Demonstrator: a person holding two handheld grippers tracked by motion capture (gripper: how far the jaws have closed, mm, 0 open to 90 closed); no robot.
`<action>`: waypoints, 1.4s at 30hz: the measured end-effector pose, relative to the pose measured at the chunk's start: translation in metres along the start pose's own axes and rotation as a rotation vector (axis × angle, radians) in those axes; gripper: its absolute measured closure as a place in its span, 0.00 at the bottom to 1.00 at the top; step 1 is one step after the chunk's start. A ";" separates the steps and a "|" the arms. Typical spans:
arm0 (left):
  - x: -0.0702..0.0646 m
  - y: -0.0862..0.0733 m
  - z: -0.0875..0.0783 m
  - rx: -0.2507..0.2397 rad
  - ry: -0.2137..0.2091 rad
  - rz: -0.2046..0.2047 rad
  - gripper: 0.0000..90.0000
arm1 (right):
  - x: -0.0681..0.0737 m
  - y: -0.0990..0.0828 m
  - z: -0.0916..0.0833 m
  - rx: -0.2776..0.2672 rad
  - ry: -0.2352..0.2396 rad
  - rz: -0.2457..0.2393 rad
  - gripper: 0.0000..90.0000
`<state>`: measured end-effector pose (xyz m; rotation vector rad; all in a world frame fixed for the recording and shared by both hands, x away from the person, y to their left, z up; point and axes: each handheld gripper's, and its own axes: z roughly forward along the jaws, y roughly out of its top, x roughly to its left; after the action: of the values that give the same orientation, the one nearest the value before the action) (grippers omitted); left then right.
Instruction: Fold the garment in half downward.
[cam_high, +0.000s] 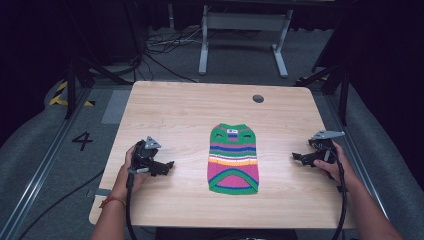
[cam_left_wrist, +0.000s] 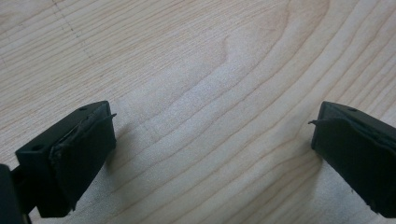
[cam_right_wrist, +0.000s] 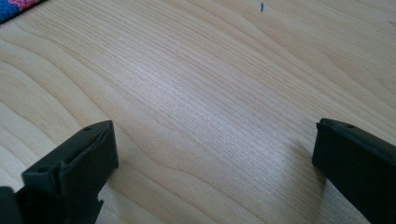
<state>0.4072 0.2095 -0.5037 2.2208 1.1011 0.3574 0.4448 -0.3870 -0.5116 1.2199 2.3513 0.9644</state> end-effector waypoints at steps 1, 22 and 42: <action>0.000 0.000 0.000 0.000 0.000 0.001 0.00 | 0.000 0.000 0.000 0.000 0.001 0.000 0.00; 0.010 0.004 0.000 0.009 -0.054 0.054 0.04 | -0.002 -0.002 -0.007 0.004 0.024 -0.009 0.13; 0.010 0.060 0.012 -0.035 -0.014 0.125 0.34 | 0.018 0.037 -0.009 -0.042 0.037 -0.079 0.46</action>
<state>0.4563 0.1848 -0.4751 2.2632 0.9434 0.4100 0.4512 -0.3612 -0.4785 1.0943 2.3760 1.0136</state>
